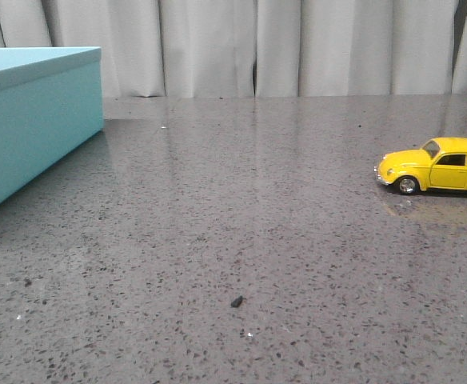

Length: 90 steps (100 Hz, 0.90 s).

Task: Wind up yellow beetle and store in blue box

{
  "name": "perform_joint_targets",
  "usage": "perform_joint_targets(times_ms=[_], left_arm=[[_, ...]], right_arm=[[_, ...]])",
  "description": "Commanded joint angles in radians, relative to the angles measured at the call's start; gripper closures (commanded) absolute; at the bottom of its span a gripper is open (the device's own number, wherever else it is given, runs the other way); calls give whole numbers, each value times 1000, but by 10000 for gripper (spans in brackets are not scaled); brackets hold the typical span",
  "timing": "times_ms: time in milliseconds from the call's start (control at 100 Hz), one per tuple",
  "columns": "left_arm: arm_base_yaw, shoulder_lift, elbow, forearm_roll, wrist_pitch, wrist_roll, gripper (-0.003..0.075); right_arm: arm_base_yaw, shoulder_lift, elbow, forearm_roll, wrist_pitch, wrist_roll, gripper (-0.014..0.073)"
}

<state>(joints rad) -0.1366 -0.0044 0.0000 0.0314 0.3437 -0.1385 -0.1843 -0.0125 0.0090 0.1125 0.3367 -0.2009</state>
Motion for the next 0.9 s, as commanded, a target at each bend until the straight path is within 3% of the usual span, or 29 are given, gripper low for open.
perform_joint_targets(times_ms=[0,430,640,890], left_arm=[[1,-33,41,-6,-21,-4,739],[1,-33,41,4,-26,-2,739],[1,-33,41,-1,-132,-2,739],[1,-33,41,-76,-196,-2,739]], right_arm=[[-5,-16,22,-14,-27,-4,643],[-5,-16,22,-14,-27,-4,643],[-5,-16,22,-12,-27,-4,643],[-5,-16,22,133,-27,-4,643]])
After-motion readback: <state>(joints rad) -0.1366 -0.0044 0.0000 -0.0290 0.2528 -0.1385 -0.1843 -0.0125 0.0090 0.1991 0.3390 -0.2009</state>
